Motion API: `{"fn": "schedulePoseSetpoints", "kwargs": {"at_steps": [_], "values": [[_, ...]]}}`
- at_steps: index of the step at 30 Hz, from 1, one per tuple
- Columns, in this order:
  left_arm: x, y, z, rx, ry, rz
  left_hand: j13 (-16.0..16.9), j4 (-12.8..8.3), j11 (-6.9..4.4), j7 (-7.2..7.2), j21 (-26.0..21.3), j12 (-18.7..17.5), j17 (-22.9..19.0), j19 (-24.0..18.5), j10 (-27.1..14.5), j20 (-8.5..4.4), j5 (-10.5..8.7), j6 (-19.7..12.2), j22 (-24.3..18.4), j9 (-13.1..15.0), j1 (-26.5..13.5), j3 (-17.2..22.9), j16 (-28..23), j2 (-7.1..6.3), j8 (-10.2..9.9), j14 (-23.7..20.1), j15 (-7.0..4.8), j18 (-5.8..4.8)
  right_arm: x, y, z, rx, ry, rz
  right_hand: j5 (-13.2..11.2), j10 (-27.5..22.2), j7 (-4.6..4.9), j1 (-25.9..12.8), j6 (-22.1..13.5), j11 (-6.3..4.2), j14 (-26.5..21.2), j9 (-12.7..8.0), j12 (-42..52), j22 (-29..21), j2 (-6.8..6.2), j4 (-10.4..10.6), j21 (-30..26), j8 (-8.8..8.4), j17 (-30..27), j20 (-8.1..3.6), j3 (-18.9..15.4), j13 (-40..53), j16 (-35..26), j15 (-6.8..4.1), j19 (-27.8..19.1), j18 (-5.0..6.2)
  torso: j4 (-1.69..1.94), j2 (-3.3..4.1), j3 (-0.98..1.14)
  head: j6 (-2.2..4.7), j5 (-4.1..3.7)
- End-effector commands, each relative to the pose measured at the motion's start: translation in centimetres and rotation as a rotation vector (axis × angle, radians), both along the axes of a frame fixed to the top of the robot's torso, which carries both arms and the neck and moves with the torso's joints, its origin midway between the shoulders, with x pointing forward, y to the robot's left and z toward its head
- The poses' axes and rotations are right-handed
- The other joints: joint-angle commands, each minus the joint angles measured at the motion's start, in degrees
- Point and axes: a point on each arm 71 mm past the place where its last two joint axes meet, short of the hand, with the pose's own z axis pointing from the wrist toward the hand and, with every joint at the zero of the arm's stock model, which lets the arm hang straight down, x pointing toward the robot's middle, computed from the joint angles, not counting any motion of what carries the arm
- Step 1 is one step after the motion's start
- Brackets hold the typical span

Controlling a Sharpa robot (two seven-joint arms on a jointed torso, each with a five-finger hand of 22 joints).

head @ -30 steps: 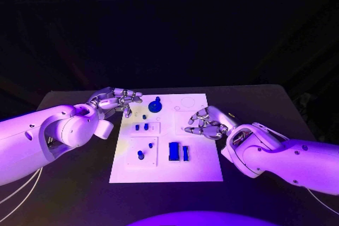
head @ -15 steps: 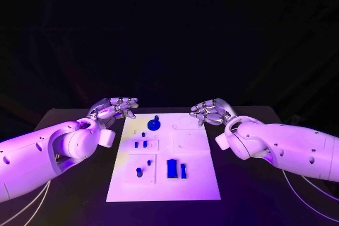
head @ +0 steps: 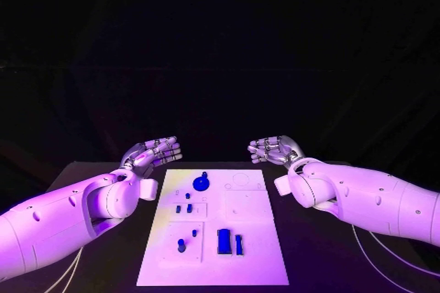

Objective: Assemble the parts on the task board

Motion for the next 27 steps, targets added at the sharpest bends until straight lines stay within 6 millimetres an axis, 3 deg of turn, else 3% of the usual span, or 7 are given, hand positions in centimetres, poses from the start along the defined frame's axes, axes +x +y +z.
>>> {"fn": "schedulePoseSetpoints", "kwargs": {"at_steps": [1,2,12,13,14,15,27], "values": [[-0.2,-0.2,-0.1,0.005,-0.001,0.002,-2.76,-3.25,-3.36,-3.36,-3.44,-5.23,-2.77,-11.98,-16.35,-4.88,-2.85,-15.24,-3.93,-2.84,-22.98,-4.31,-2.93,2.86,-2.85,-14.64,-2.95,-2.40,-0.3,0.2,-0.1,0.013,-0.002,-0.005,-3.17,-18.54,-3.04,-26.01,-16.31,-2.41,-18.61,-3.13,-2.90,-7.93,0.19,-4.14,-2.77,-2.81,-3.65,-3.80,1.69,-2.29,-3.34,-1.87,-16.82,-2.93,-0.21,-0.30,0.06,-0.05,0.33],[-0.3,-0.3,-0.1,0.009,-0.001,0.006,-2.76,-3.25,-3.63,-3.64,-3.73,-5.23,-2.77,-12.95,-17.69,-5.27,-3.09,-16.48,-4.28,-2.84,-24.89,-4.63,-3.15,2.86,-2.85,-15.84,-3.18,-2.40,-0.5,0.4,-0.1,0.024,-0.003,-0.008,-3.45,-20.16,-3.30,-28.30,-17.73,-2.63,-20.24,-3.40,-2.90,-8.63,0.19,-4.50,-2.77,-2.81,-3.96,-4.15,1.69,-2.50,-3.34,-5.89,-18.30,-2.92,-0.33,-0.52,0.12,-0.01,0.59],[-2.7,-1.9,-1.1,0.092,-0.016,0.101,-2.76,-3.25,-6.02,-6.04,-6.13,-5.23,-2.77,-21.47,-29.29,-8.81,-8.94,-27.33,-7.06,-2.84,-41.15,-7.64,-9.12,2.86,-2.85,-26.25,-9.26,-3.63,-4.7,3.1,-0.8,0.222,-0.008,-0.091,-5.71,-33.32,-5.49,-46.72,-29.31,-7.64,-33.44,-5.61,-2.90,-14.24,0.19,-7.42,-2.77,-2.81,-6.54,-6.84,1.69,-7.17,-3.34,-5.89,-30.21,-4.85,-1.95,-3.41,0.95,0.48,4.03],[-3.3,-2.2,-1.3,0.110,-0.021,0.121,-2.76,-3.25,-6.24,-6.26,-6.37,-5.23,-2.77,-22.29,-30.43,-9.14,-8.94,-28.37,-7.31,-2.84,-42.72,-7.99,-9.12,2.86,-2.85,-27.24,-9.26,-3.63,-5.3,3.4,-0.8,0.244,-0.006,-0.103,-5.95,-34.65,-9.61,-48.60,-30.50,-7.64,-34.80,-9.86,-2.90,-14.81,0.19,-7.68,-2.77,-2.81,-6.80,-7.10,1.69,-7.17,-3.34,-5.89,-31.44,-5.13,-1.98,-3.47,0.97,0.49,4.10],[-3.6,-2.4,-1.4,0.122,-0.024,0.134,-2.76,-3.25,-6.41,-6.42,-6.57,-5.23,-2.77,-22.90,-31.23,-9.39,-8.94,-29.13,-7.52,-2.84,-43.88,-8.22,-9.12,2.86,-2.85,-27.98,-9.26,-8.00,-5.6,3.6,-0.9,0.255,-0.005,-0.110,-10.03,-35.60,-9.61,-49.90,-31.32,-7.64,-35.73,-9.86,-2.90,-15.21,0.19,-7.90,-2.77,-2.81,-6.98,-7.29,1.69,-7.17,-3.34,-5.89,-32.28,-5.13,-1.98,-3.47,0.97,0.49,4.10],[-4.0,-2.6,-1.5,0.133,-0.028,0.146,-2.76,-3.25,-10.55,-10.55,-6.74,-5.23,-2.77,-23.53,-32.09,-9.62,-8.94,-29.90,-7.73,-2.84,-45.06,-8.43,-9.12,2.86,-2.85,-28.75,-9.26,-8.00,-5.9,3.7,-0.9,0.266,-0.004,-0.116,-10.03,-36.52,-9.61,-51.16,-32.10,-7.64,-36.65,-9.86,-2.90,-15.60,0.19,-8.12,-2.77,-2.81,-7.17,-7.47,1.69,-7.17,-3.34,-5.89,-33.10,-5.13,-1.98,-3.47,0.97,0.49,4.10],[-6.3,-3.7,-1.8,0.202,-0.054,0.221,-2.76,-3.25,-10.55,-10.55,-10.76,-5.23,-2.77,-29.05,-39.56,-15.42,-8.94,-36.86,-12.34,-2.84,-55.54,-13.55,-9.12,2.86,-2.85,-35.44,-9.26,-8.00,-6.6,4.0,-0.9,0.289,0.000,-0.131,-10.03,-45.06,-9.61,-63.14,-39.62,-7.64,-45.22,-9.86,-2.90,-19.24,0.19,-12.96,-2.77,-2.81,-11.45,-11.98,1.69,-7.17,-3.34,-5.89,-40.82,-9.75,-1.98,-3.47,0.97,0.49,4.10]]}}
